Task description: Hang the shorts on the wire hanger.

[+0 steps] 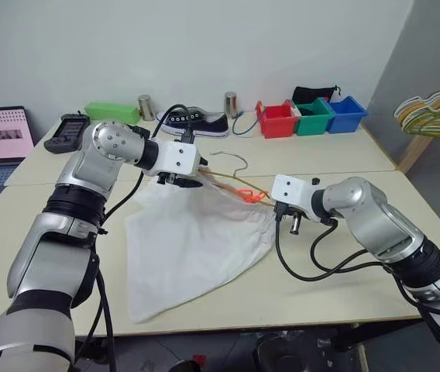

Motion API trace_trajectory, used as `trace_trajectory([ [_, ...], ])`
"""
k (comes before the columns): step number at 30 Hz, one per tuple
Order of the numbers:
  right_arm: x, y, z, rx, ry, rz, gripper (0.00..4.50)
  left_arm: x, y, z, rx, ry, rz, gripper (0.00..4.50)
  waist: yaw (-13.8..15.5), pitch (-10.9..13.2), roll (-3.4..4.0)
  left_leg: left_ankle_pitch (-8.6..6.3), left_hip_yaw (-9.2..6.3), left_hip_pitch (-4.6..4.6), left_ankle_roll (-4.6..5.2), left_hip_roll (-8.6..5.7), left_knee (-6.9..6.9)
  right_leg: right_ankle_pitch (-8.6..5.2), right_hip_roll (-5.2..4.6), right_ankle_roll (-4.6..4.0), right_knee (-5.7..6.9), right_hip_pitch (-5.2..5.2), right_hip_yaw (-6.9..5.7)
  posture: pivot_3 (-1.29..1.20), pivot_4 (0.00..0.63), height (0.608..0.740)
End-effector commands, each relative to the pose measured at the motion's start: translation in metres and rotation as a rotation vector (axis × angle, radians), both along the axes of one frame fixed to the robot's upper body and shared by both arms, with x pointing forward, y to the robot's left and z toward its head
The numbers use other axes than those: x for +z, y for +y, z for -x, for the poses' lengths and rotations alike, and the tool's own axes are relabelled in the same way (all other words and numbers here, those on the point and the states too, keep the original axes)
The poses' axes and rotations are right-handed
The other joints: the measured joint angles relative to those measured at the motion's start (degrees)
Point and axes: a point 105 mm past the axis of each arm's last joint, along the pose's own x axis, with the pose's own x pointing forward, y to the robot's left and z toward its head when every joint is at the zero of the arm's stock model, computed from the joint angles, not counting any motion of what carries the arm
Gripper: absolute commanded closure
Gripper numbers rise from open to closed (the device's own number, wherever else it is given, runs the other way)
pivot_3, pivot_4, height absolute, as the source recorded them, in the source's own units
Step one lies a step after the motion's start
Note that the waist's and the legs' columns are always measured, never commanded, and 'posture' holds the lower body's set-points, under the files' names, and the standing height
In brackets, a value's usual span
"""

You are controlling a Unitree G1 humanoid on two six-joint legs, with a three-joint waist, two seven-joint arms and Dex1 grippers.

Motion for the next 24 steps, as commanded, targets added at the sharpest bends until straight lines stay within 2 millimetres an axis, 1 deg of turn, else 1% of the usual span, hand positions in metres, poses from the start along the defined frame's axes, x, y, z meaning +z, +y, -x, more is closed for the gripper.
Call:
trace_trajectory([
  [1, 0.031, 0.012, 0.0, 0.048, -0.097, -0.044, 4.5, 0.014, -0.004, -0.002, -0.012, -0.048, 0.001, 2.81, -0.07, 0.0, 0.0, 0.0, 0.0, 0.0, 0.0, 0.0, 0.0, 0.0, 0.0, 0.0, 0.01, 0.0, 0.0, -0.31, 0.005, 0.74],
  [3, 0.031, 0.011, 0.0, 0.044, -0.1, -0.041, 4.5, 0.014, -0.003, -0.003, -0.011, -0.047, -0.001, 3.24, -0.06, 0.0, 0.0, 0.0, -0.01, 0.0, 0.0, 0.0, 0.0, 0.0, 0.0, 0.0, 0.02, 0.0, -0.02, -0.31, 0.004, 0.74],
  [4, 0.031, 0.011, -0.001, 0.042, -0.099, -0.043, 4.5, 0.014, -0.003, -0.003, -0.011, -0.048, -0.001, 3.53, -0.07, 0.0, 0.0, 0.0, -0.02, 0.0, 0.0, 0.0, 0.0, 0.0, 0.0, 0.0, 0.02, 0.0, -0.02, -0.31, 0.003, 0.74],
  [7, 0.033, 0.012, 0.0, 0.039, -0.089, -0.063, 4.5, 0.014, -0.003, -0.003, -0.012, -0.047, -0.001, 4.1, -0.07, 0.0, 0.0, 0.01, -0.03, 0.0, 0.01, -0.01, 0.01, 0.0, 0.0, 0.0, 0.04, 0.0, -0.03, -0.31, 0.001, 0.74],
  [8, 0.033, 0.012, 0.0, 0.039, -0.087, -0.068, 4.5, 0.013, -0.003, -0.002, -0.014, -0.046, -0.002, 4.37, -0.07, 0.0, 0.0, 0.01, -0.04, 0.0, 0.01, -0.01, 0.01, 0.0, 0.0, 0.0, 0.05, 0.0, -0.04, -0.31, 0.0, 0.74],
  [9, 0.033, 0.013, 0.001, 0.037, -0.079, -0.081, 4.5, 0.013, -0.003, -0.002, -0.015, -0.046, 0.0, 4.47, -0.07, 0.0, 0.0, 0.01, -0.05, 0.0, 0.01, -0.01, 0.01, 0.0, 0.0, 0.0, 0.06, 0.0, -0.05, -0.31, 0.0, 0.74],
  [13, 0.036, 0.017, 0.002, 0.035, -0.06, -0.115, 4.5, 0.014, -0.006, -0.001, -0.022, -0.05, 0.011, 4.47, -0.15, -0.01, 0.0, 0.02, -0.1, 0.0, 0.01, -0.01, 0.01, 0.0, 0.0, 0.0, 0.09, 0.0, -0.09, -0.31, 0.0, 0.74],
  [14, 0.036, 0.017, 0.003, 0.041, -0.056, -0.115, 4.25, 0.013, -0.006, -0.001, -0.025, -0.055, 0.014, 4.49, -0.16, -0.01, 0.0, 0.03, -0.11, 0.0, 0.01, -0.01, 0.02, 0.0, 0.0, 0.0, 0.1, 0.0, -0.1, -0.31, 0.0, 0.74],
  [17, 0.037, 0.015, 0.005, 0.041, -0.041, -0.12, 3.8, 0.012, -0.006, -0.001, -0.028, -0.069, 0.016, 4.5, -0.19, -0.01, 0.0, 0.04, -0.12, 0.0, 0.0, -0.02, 0.03, 0.0, -0.01, 0.0, 0.12, 0.01, -0.1, -0.32, 0.0, 0.74],
  [18, 0.038, 0.013, 0.005, 0.035, -0.036, -0.125, 3.56, 0.012, -0.005, -0.001, -0.027, -0.072, 0.017, 4.5, -0.2, -0.01, 0.0, 0.04, -0.12, 0.0, 0.0, -0.02, 0.04, 0.0, -0.01, 0.0, 0.13, 0.01, -0.11, -0.32, 0.0, 0.74],
  [20, 0.043, 0.004, 0.006, 0.004, -0.024, -0.139, 3.06, 0.01, -0.001, 0.001, -0.019, -0.067, 0.021, 4.5, -0.21, -0.03, 0.01, 0.05, -0.15, 0.0, 0.0, -0.02, 0.05, 0.0, -0.01, 0.0, 0.14, 0.01, -0.12, -0.32, 0.0, 0.74],
  [22, 0.051, -0.01, 0.006, -0.034, -0.016, -0.15, 2.53, 0.007, 0.005, 0.003, 0.0, -0.059, 0.032, 4.5, -0.2, -0.04, 0.01, 0.05, -0.17, 0.0, 0.0, -0.03, 0.06, 0.0, -0.01, 0.0, 0.16, 0.02, -0.14, -0.32, 0.0, 0.74],
  [23, 0.054, -0.016, 0.008, -0.046, -0.001, -0.158, 2.35, 0.005, 0.008, 0.004, 0.005, -0.056, 0.034, 4.5, -0.2, -0.04, 0.02, 0.05, -0.17, 0.0, 0.0, -0.04, 0.06, 0.0, -0.02, 0.0, 0.16, 0.02, -0.13, -0.31, 0.0, 0.74],
  [24, 0.056, -0.02, 0.01, -0.055, 0.01, -0.166, 2.07, 0.004, 0.01, 0.006, 0.008, -0.055, 0.035, 4.5, -0.19, -0.04, 0.02, 0.05, -0.17, 0.0, 0.0, -0.04, 0.07, 0.0, -0.03, 0.0, 0.18, 0.02, -0.14, -0.31, 0.0, 0.74],
])
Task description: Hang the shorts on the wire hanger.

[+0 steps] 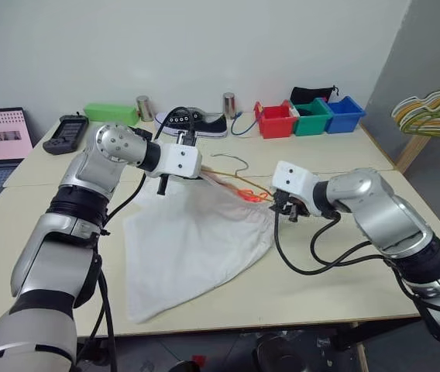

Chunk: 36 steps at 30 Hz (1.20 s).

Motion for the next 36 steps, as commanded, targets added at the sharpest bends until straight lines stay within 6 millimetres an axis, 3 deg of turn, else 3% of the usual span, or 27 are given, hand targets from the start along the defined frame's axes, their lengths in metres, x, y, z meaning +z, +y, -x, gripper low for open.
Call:
trace_trajectory([
  [1, 0.029, -0.016, 0.005, -0.033, -0.02, -0.056, 1.87, 0.013, 0.009, 0.004, 0.012, -0.054, 0.036, 4.5, -0.02, 0.0, 0.0, 0.0, 0.0, 0.0, 0.0, 0.0, 0.0, 0.0, -0.01, 0.0, 0.0, 0.0, 0.0, -0.31, 0.0, 0.74],
  [5, 0.03, -0.028, 0.005, -0.129, 0.083, -0.195, 0.98, 0.016, 0.013, 0.007, 0.028, -0.064, 0.055, 4.5, -0.07, -0.01, -0.02, 0.01, -0.07, 0.01, 0.01, 0.01, 0.01, 0.0, 0.01, 0.0, 0.11, -0.01, -0.06, -0.3, 0.0, 0.74],
  [9, -0.01, -0.032, 0.008, -0.232, 0.294, -0.367, 0.04, 0.023, 0.016, 0.007, 0.046, -0.072, 0.075, 4.5, 0.12, -0.42, -0.44, 0.09, -0.16, 0.01, 0.1, 0.0, 0.04, 0.0, 0.03, 0.0, 0.25, 0.01, -0.15, -0.29, 0.0, 0.74],
  [12, -0.029, -0.018, 0.002, -0.343, 0.452, -0.559, 0.04, 0.025, 0.017, 0.009, 0.049, -0.074, 0.078, 4.5, -0.11, -0.5, -0.54, 0.12, -0.29, 0.05, 0.1, -0.06, 0.06, 0.0, 0.06, -0.01, 0.49, -0.03, -0.2, -0.27, 0.0, 0.74],
  [16, -0.052, -0.006, -0.012, -0.467, 0.552, -0.689, 0.04, 0.028, 0.017, 0.011, 0.049, -0.076, 0.083, 4.5, -0.18, -0.5, -0.51, 0.28, -0.45, 0.25, 0.09, -0.12, 0.07, 0.0, 0.13, -0.01, 0.78, 0.0, -0.16, -0.26, 0.0, 0.74],
  [22, -0.056, 0.007, -0.022, -0.508, 0.574, -0.773, 0.04, 0.029, 0.018, 0.013, 0.053, -0.077, 0.081, 4.5, 0.46, -0.55, -0.47, 0.34, -0.5, 0.35, 0.1, -0.14, 0.03, 0.03, 0.14, -0.04, 0.86, 0.03, -0.16, -0.26, 0.0, 0.74],
  [26, -0.057, 0.008, -0.021, -0.512, 0.574, -0.788, 0.66, 0.031, 0.018, 0.013, 0.053, -0.083, 0.086, 4.5, 0.51, -0.56, -0.46, 0.35, -0.5, 0.34, 0.12, -0.14, 0.03, 0.03, 0.14, -0.05, 0.84, 0.03, -0.14, -0.25, 0.0, 0.74],
  [36, -0.047, 0.017, -0.014, -0.426, 0.575, -0.811, 2.87, 0.035, 0.021, 0.011, 0.066, -0.091, 0.083, 4.5, 0.48, -0.56, -0.46, 0.35, -0.48, 0.34, 0.12, -0.13, -0.03, 0.02, 0.14, -0.05, 0.82, 0.0, -0.14, -0.25, 0.005, 0.74],
])
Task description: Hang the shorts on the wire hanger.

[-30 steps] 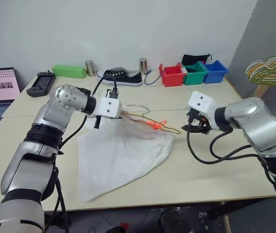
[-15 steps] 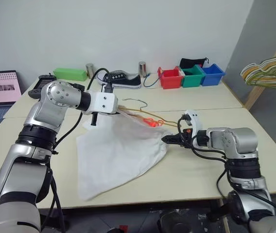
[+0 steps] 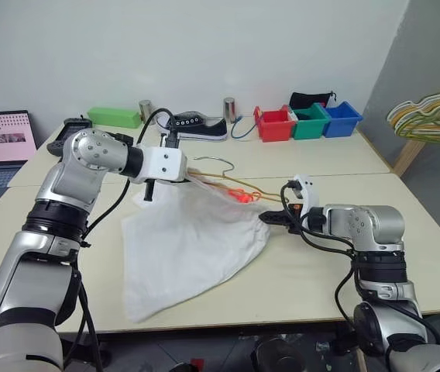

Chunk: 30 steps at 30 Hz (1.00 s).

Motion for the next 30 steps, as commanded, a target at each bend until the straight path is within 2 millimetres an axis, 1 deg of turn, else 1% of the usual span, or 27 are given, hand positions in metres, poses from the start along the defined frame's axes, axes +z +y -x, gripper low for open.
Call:
trace_trajectory([
  [1, 0.021, 0.01, 0.003, 0.052, -0.085, -0.042, 3.08, 0.026, 0.004, -0.001, 0.013, -0.084, 0.037, 4.5, 0.03, 0.0, 0.0, 0.0, 0.0, 0.0, 0.0, 0.0, 0.0, 0.0, 0.0, 0.0, 0.0, 0.0, 0.0, -0.25, 0.005, 0.74],
  [4, 0.025, 0.015, 0.008, 0.085, -0.098, -0.059, 3.72, 0.026, 0.006, -0.002, 0.019, -0.087, 0.035, 4.5, 0.03, 0.0, 0.0, 0.0, -0.01, 0.0, 0.0, 0.0, 0.0, -0.01, 0.0, 0.01, 0.0, 0.0, 0.0, -0.25, 0.004, 0.74],
  [5, 0.026, 0.015, 0.009, 0.089, -0.102, -0.061, 4.01, 0.027, 0.007, -0.002, 0.023, -0.088, 0.035, 4.5, 0.04, 0.0, 0.0, 0.0, -0.01, 0.0, 0.0, 0.0, 0.0, 0.0, 0.0, 0.01, 0.0, 0.0, 0.0, -0.25, 0.005, 0.74],
  [6, 0.026, 0.015, 0.009, 0.089, -0.109, -0.054, 4.18, 0.028, 0.009, -0.002, 0.03, -0.088, 0.038, 4.5, 0.04, 0.0, 0.0, 0.0, -0.01, 0.0, 0.0, 0.0, 0.0, -0.01, 0.0, 0.01, 0.0, 0.0, 0.0, -0.25, 0.005, 0.74],
  [7, 0.024, 0.008, 0.009, 0.089, -0.158, 0.031, 4.24, 0.027, 0.013, -0.002, 0.049, -0.078, 0.038, 4.5, 0.05, 0.0, 0.0, 0.0, -0.01, 0.0, 0.0, 0.0, 0.0, 0.0, 0.01, 0.01, 0.0, 0.0, 0.0, -0.25, 0.005, 0.74],
  [9, 0.017, -0.005, 0.011, 0.109, -0.242, 0.188, 4.24, 0.023, 0.022, 0.0, 0.078, -0.044, 0.029, 4.5, 0.2, 0.01, 0.01, 0.0, 0.0, -0.01, 0.0, -0.01, 0.0, -0.01, 0.0, 0.01, -0.02, -0.01, 0.01, -0.25, 0.005, 0.74],
  [11, 0.018, -0.014, 0.011, 0.121, -0.303, 0.273, 4.24, 0.016, 0.032, 0.002, 0.094, -0.027, -0.013, 4.5, 0.28, 0.01, 0.01, 0.0, 0.02, -0.05, 0.0, -0.01, -0.01, -0.02, 0.0, 0.03, -0.1, -0.05, 0.02, -0.26, 0.006, 0.74],
  [14, 0.024, -0.024, 0.011, 0.14, -0.376, 0.345, 4.24, 0.01, 0.04, 0.004, 0.114, 0.001, -0.039, 4.5, 0.04, 0.01, 0.01, 0.0, 0.09, -0.05, 0.0, 0.02, -0.07, -0.08, -0.01, 0.1, -0.15, -0.07, 0.08, -0.26, 0.009, 0.74],
  [18, 0.04, -0.03, 0.01, 0.149, -0.441, 0.382, 4.24, 0.004, 0.046, 0.006, 0.126, 0.019, -0.065, 4.5, 0.07, 0.01, 0.01, 0.0, 0.07, -0.05, 0.0, 0.04, -0.08, -0.14, -0.01, 0.2, -0.15, -0.06, 0.06, -0.28, 0.009, 0.74],
  [26, 0.07, -0.029, 0.018, 0.23, -0.546, 0.43, 4.24, -0.009, 0.054, 0.005, 0.13, 0.039, -0.141, 4.5, -0.05, 0.01, 0.01, 0.0, 0.09, -0.05, 0.0, 0.04, -0.08, -0.14, -0.01, 0.2, -0.16, -0.06, 0.07, -0.31, 0.013, 0.74],
  [28, 0.074, -0.031, 0.02, 0.245, -0.562, 0.451, 4.24, -0.009, 0.053, 0.004, 0.126, 0.04, -0.134, 4.5, -0.04, 0.01, 0.01, 0.0, 0.09, -0.05, 0.0, 0.06, -0.08, -0.14, -0.01, 0.2, -0.17, -0.07, 0.07, -0.31, 0.012, 0.74],
  [30, 0.074, -0.033, 0.021, 0.259, -0.564, 0.469, 4.24, -0.007, 0.052, 0.003, 0.127, 0.033, -0.13, 4.5, -0.02, 0.01, 0.01, 0.0, 0.09, -0.05, 0.0, 0.06, -0.09, -0.15, -0.01, 0.19, -0.19, -0.07, 0.07, -0.31, 0.012, 0.74],
])
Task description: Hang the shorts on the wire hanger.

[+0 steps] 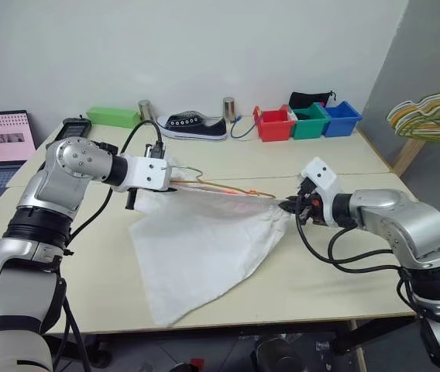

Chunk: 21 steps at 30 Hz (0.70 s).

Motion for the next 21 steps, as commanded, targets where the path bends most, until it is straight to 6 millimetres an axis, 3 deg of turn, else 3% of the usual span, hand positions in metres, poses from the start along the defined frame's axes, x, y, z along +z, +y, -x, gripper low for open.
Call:
trace_trajectory([
  [1, 0.015, -0.012, 0.001, 0.0, -0.066, 0.053, 4.24, 0.013, 0.017, -0.004, 0.056, -0.038, -0.041, 4.5, 0.0, 0.0, 0.0, 0.0, 0.01, -0.01, 0.0, 0.0, 0.0, 0.0, 0.0, 0.0, -0.01, 0.0, 0.0, -0.31, 0.012, 0.74],
  [9, -0.023, -0.033, 0.001, -0.025, -0.033, 0.183, 4.24, 0.026, 0.02, -0.007, 0.068, -0.07, -0.015, 4.5, -0.2, -0.01, -0.01, 0.0, 0.05, -0.02, 0.0, 0.0, 0.0, -0.01, -0.01, 0.02, -0.06, 0.0, 0.01, -0.31, 0.0, 0.74],
  [16, -0.036, -0.042, -0.006, -0.041, -0.055, 0.258, 4.24, 0.041, 0.011, -0.004, 0.064, -0.043, 0.097, 4.5, -0.16, -0.01, -0.01, 0.0, 0.04, -0.01, 0.0, 0.0, 0.0, -0.01, -0.02, 0.02, -0.05, 0.0, 0.01, -0.3, 0.0, 0.74],
  [21, -0.032, -0.046, -0.01, -0.049, -0.071, 0.264, 4.24, 0.03, 0.017, 0.004, 0.067, 0.004, 0.046, 4.5, -0.14, -0.01, -0.01, 0.0, 0.05, -0.02, 0.0, 0.0, 0.0, -0.01, -0.02, 0.02, -0.06, 0.01, 0.02, -0.3, 0.0, 0.74],
])
